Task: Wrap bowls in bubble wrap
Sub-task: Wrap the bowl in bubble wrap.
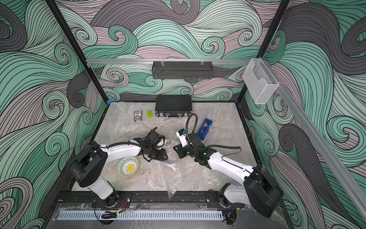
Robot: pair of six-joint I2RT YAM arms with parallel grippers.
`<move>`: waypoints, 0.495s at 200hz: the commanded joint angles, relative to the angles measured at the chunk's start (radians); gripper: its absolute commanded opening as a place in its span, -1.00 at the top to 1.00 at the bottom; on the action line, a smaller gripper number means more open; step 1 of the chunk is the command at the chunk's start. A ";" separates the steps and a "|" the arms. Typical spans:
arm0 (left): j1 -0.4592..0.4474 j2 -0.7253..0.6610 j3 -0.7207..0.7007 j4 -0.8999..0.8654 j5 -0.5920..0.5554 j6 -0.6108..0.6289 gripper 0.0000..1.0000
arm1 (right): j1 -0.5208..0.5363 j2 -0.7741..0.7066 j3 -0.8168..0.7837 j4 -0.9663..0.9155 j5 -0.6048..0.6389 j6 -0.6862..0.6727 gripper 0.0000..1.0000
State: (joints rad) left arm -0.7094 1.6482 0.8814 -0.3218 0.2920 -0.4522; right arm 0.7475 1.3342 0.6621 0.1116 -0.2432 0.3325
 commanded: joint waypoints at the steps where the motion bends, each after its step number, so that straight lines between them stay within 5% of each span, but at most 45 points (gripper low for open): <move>1: -0.005 0.010 0.024 -0.017 -0.001 0.017 0.24 | 0.030 0.093 0.046 0.062 -0.015 0.010 0.59; 55: -0.004 -0.016 0.006 -0.010 -0.003 0.013 0.26 | 0.070 0.290 0.113 0.056 -0.034 0.000 0.63; 99: -0.003 -0.095 -0.037 -0.020 -0.042 0.005 0.03 | 0.072 0.322 0.108 0.040 -0.037 -0.011 0.70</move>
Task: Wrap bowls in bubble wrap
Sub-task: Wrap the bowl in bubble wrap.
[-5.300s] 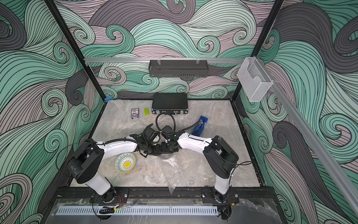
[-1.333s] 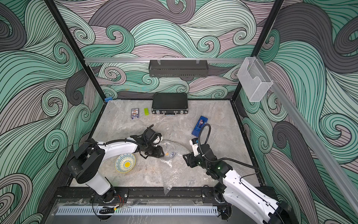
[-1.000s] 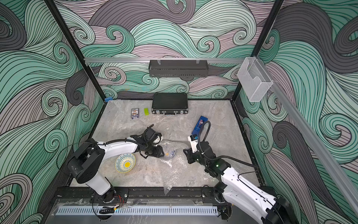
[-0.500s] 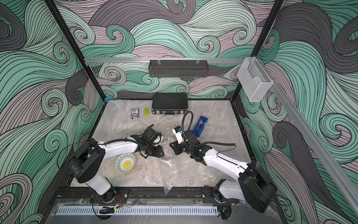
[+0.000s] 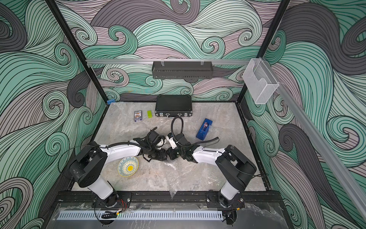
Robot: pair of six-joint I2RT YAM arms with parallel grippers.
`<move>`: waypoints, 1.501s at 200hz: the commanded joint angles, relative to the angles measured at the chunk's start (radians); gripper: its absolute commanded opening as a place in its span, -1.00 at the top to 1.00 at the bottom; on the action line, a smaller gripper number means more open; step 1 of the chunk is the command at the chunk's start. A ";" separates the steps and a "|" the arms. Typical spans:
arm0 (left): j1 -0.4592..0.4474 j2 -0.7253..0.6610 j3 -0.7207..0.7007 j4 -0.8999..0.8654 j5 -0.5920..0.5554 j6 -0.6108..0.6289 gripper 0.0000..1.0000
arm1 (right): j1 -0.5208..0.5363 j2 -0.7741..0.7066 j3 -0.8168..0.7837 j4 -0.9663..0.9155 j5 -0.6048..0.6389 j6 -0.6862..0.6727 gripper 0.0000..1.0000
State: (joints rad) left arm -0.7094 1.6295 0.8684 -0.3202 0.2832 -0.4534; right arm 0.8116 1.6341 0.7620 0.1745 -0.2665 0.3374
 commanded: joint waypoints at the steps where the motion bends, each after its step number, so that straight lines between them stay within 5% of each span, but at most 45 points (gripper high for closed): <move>1: -0.003 -0.080 -0.025 -0.021 -0.035 0.006 0.02 | 0.008 0.022 0.008 -0.024 -0.015 -0.017 0.70; 55: 0.019 -0.240 -0.059 -0.021 -0.079 -0.057 -0.43 | 0.008 0.004 -0.031 -0.019 -0.020 -0.042 0.68; 113: 0.053 -0.180 0.026 -0.031 -0.065 -0.073 -0.71 | 0.008 -0.016 -0.055 0.000 -0.022 -0.046 0.68; 209: 0.097 -0.021 0.035 0.036 -0.057 -0.124 -0.67 | 0.007 -0.017 -0.061 0.007 -0.040 -0.048 0.68; 300: 0.096 0.072 0.008 0.063 -0.077 -0.166 -0.15 | 0.012 -0.059 -0.078 0.006 -0.047 -0.041 0.56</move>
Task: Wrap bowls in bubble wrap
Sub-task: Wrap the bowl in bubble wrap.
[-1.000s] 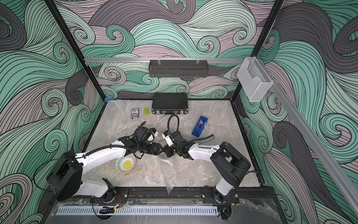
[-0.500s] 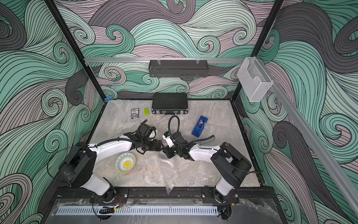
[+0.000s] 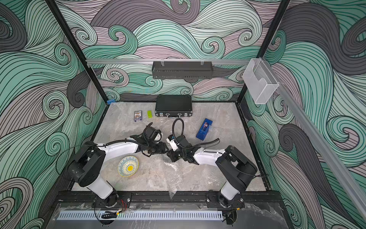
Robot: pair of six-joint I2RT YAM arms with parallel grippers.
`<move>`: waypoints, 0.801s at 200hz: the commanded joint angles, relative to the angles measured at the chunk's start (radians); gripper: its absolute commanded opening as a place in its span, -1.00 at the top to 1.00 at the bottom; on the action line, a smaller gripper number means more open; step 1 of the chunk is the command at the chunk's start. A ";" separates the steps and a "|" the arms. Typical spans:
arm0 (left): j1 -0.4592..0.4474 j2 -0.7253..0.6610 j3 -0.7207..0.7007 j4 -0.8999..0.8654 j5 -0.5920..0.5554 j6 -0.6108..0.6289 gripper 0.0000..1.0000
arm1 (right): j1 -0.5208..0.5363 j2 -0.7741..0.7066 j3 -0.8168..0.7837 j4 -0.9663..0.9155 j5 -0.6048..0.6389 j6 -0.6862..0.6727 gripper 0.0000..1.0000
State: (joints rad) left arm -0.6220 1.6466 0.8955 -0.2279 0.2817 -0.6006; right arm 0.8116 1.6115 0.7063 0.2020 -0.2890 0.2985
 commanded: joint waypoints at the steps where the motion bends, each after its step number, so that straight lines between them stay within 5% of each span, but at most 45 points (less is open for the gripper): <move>1: 0.009 0.055 -0.019 -0.029 -0.075 -0.018 -0.15 | 0.012 -0.039 -0.023 -0.023 -0.023 -0.002 0.54; 84: 0.007 0.006 -0.068 -0.016 -0.062 -0.005 -0.09 | 0.011 -0.270 -0.085 -0.087 -0.011 -0.018 -0.08; 111: 0.005 -0.012 -0.074 -0.012 -0.059 -0.004 -0.09 | 0.002 -0.296 -0.087 -0.085 0.024 0.002 0.12; 132: 0.005 -0.028 -0.081 -0.007 -0.059 -0.002 -0.09 | -0.012 -0.268 -0.047 -0.128 0.087 0.031 0.48; 160: 0.004 -0.040 -0.085 -0.003 -0.056 -0.001 -0.08 | -0.022 -0.195 0.009 -0.129 0.065 0.038 0.56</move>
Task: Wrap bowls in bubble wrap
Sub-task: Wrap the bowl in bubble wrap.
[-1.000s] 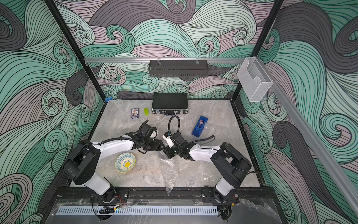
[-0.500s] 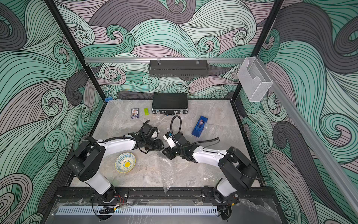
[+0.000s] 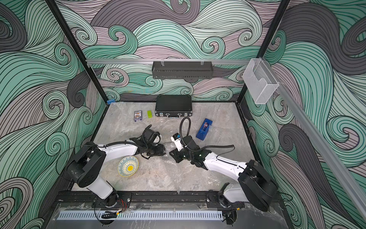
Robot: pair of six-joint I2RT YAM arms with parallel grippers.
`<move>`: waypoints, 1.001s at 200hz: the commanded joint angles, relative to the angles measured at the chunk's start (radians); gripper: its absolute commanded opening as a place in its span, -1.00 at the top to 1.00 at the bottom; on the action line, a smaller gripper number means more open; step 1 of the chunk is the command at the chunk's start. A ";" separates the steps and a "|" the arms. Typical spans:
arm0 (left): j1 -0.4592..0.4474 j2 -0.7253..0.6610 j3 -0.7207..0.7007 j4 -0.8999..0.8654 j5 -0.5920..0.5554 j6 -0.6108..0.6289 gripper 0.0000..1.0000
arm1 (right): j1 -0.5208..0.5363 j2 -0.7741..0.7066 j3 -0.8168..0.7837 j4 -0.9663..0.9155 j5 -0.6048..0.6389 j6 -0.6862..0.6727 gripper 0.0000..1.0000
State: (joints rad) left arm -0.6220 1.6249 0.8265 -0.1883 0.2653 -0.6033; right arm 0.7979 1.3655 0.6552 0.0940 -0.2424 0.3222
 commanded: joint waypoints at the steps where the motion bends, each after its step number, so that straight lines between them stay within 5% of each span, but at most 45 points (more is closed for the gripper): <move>1: 0.004 -0.019 -0.015 -0.042 -0.040 0.002 -0.08 | -0.008 0.054 0.062 -0.022 0.017 0.014 0.56; 70: 0.001 -0.074 -0.035 -0.054 -0.057 0.010 -0.10 | -0.005 0.244 0.112 0.016 -0.091 0.020 0.73; 117: 0.005 -0.219 -0.058 -0.083 -0.101 0.002 -0.52 | 0.003 0.254 0.087 0.043 -0.119 0.005 0.72; 154: 0.004 -0.211 -0.031 -0.071 -0.031 0.021 -0.63 | 0.006 0.264 0.085 0.059 -0.155 0.005 0.68; 200: 0.004 -0.066 -0.023 -0.069 0.000 0.033 -0.38 | 0.007 0.258 0.082 0.049 -0.147 0.002 0.67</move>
State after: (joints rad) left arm -0.6220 1.5059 0.7898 -0.2394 0.2398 -0.5861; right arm 0.7990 1.6207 0.7506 0.1417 -0.3782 0.3367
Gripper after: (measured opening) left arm 0.741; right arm 0.166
